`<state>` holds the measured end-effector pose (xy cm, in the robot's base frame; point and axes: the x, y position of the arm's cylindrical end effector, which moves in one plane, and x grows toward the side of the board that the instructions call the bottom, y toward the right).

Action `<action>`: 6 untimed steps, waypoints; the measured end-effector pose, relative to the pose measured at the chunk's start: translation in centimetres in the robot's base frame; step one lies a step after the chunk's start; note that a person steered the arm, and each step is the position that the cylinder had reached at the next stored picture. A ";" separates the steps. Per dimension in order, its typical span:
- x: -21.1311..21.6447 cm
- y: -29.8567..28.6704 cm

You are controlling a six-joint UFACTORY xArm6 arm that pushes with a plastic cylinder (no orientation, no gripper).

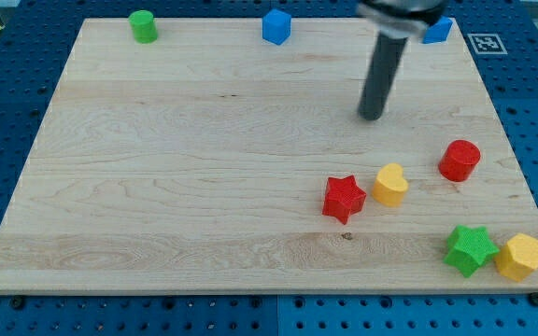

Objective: Move the yellow heart above the green star

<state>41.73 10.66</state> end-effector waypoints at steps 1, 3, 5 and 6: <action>6.9 -1.1; 8.4 -0.8; 10.3 2.4; 13.0 2.6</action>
